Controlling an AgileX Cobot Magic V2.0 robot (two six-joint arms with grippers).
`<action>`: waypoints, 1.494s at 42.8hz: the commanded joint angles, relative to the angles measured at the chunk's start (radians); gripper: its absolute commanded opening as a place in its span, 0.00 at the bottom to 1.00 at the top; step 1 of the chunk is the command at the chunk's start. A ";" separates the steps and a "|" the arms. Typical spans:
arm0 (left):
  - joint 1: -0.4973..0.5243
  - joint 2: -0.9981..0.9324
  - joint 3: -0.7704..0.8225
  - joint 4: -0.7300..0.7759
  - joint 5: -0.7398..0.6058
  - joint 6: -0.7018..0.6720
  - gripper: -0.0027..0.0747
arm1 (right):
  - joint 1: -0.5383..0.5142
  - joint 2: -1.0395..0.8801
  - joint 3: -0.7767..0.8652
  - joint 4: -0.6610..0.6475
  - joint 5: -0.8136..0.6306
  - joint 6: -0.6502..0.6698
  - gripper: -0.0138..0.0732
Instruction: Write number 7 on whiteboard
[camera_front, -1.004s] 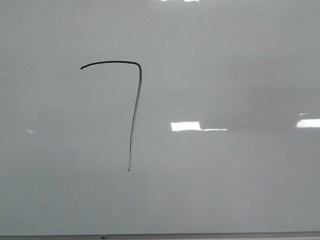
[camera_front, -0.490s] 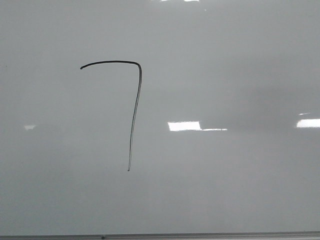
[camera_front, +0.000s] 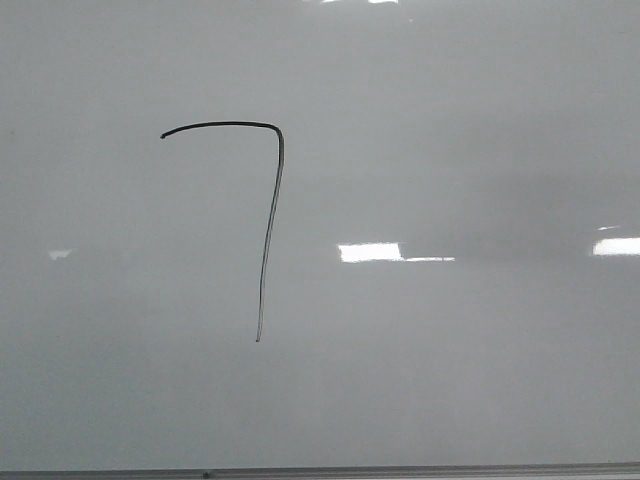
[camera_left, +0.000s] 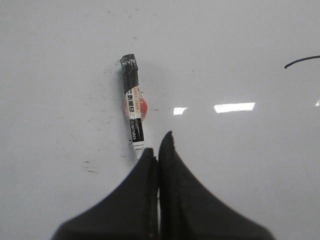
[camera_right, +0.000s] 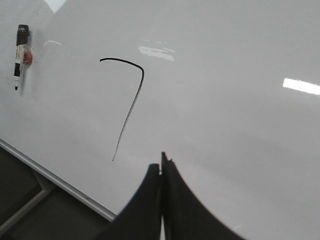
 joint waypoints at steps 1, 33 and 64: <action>-0.009 -0.013 0.004 -0.003 -0.091 -0.010 0.01 | -0.007 0.002 -0.027 0.018 -0.053 -0.004 0.08; -0.007 -0.013 0.004 -0.003 -0.091 -0.010 0.01 | -0.162 -0.252 0.213 -0.542 -0.276 0.606 0.08; -0.007 -0.013 0.004 -0.003 -0.091 -0.010 0.01 | -0.318 -0.482 0.429 -0.620 -0.282 0.696 0.08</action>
